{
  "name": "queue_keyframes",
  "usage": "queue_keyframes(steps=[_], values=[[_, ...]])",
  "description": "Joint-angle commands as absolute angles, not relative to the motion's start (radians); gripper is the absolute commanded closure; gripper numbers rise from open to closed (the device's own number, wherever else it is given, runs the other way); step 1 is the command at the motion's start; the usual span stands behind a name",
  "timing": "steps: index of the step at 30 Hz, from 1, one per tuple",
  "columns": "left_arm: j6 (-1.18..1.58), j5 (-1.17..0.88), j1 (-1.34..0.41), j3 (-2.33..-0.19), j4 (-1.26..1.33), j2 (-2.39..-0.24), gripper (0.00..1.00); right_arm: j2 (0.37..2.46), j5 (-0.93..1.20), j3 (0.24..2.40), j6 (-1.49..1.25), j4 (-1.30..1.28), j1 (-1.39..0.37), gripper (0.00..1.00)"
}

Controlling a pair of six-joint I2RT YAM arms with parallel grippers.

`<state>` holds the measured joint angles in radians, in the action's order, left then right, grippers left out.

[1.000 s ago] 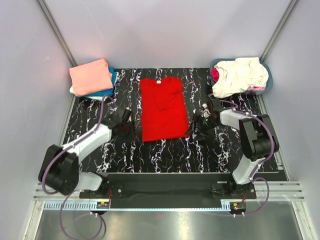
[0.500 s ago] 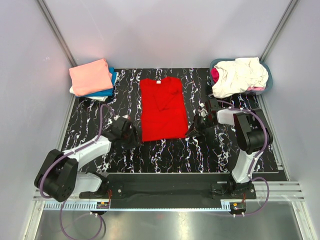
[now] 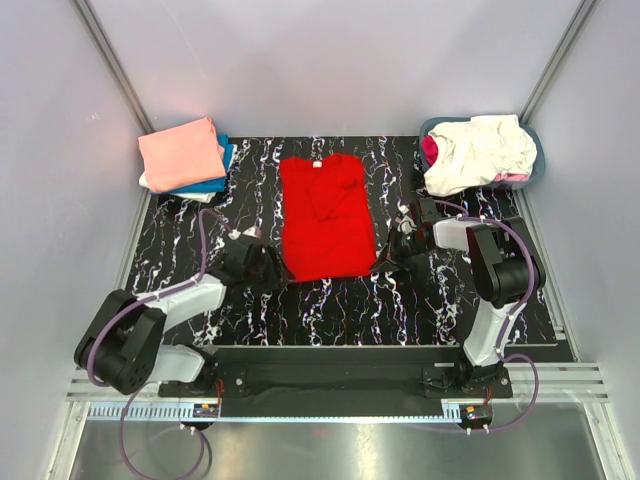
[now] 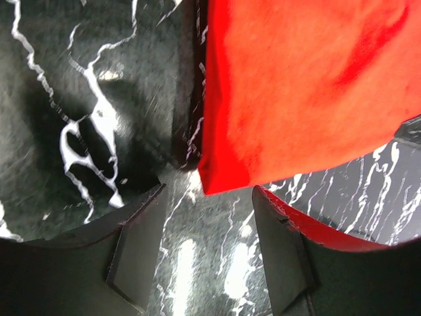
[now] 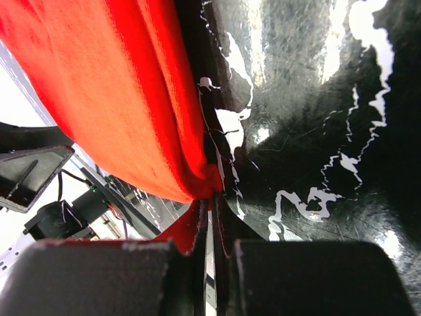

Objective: Fold and stack the t-shirts
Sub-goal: Fold the tshirt

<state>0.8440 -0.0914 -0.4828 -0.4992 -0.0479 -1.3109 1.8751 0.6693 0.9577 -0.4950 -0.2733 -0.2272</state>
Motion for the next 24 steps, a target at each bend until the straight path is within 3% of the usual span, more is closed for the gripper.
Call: queue_keyframes(steps=[1, 6, 10, 14, 24], values=[[0.848, -0.081, -0.485, -0.497, 0.02, -1.364, 0.39, 1.888, 0.612, 0.942, -0.482, -0.235, -0.232, 0.98], [0.854, -0.08, -0.485, -0.499, 0.067, -1.42, 0.48, 1.891, 0.615, 0.942, -0.483, -0.23, -0.232, 1.0], [0.861, -0.092, -0.485, -0.509, 0.089, -1.457, 0.78, 1.894, 0.623, 0.946, -0.471, -0.239, -0.23, 1.0], [0.859, -0.092, -0.486, -0.511, 0.075, -1.439, 1.0, 1.888, 0.623, 0.951, -0.463, -0.255, -0.23, 1.0], [0.931, 0.052, -0.629, -0.534, -0.225, -1.191, 1.0, 1.665, 0.643, 0.75, -0.573, -0.281, -0.232, 1.0]])
